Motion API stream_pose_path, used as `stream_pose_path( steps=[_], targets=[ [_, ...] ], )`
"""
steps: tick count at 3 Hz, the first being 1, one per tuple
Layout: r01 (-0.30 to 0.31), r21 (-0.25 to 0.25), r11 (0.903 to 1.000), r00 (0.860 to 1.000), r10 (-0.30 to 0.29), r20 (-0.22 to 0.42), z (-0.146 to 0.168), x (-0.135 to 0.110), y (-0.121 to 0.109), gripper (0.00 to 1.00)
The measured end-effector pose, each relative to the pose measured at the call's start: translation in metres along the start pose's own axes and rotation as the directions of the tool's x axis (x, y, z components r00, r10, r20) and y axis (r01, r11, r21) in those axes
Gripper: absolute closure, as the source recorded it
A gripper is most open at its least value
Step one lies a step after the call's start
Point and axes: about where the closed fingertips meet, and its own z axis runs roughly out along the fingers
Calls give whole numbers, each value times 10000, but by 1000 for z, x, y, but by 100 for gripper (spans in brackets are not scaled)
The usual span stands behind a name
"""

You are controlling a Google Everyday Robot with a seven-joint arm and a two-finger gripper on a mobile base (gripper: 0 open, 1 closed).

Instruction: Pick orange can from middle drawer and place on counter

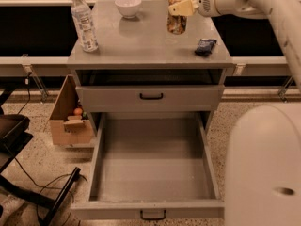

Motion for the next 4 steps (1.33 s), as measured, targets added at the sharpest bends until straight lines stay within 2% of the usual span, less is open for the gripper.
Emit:
stream_pose_path(
  steps=[1, 2, 3, 4],
  targets=[
    [-96, 854, 9963, 10000, 97, -4, 22, -12, -24, 100],
    [-230, 1519, 9881, 9983, 307, -488, 49, -5, -43, 100],
    [-869, 1890, 9781, 9932, 999, -605, 78, 16, -57, 100],
    [-1765, 1967, 9644, 9817, 1869, -353, 112, 46, -65, 97]
  ],
)
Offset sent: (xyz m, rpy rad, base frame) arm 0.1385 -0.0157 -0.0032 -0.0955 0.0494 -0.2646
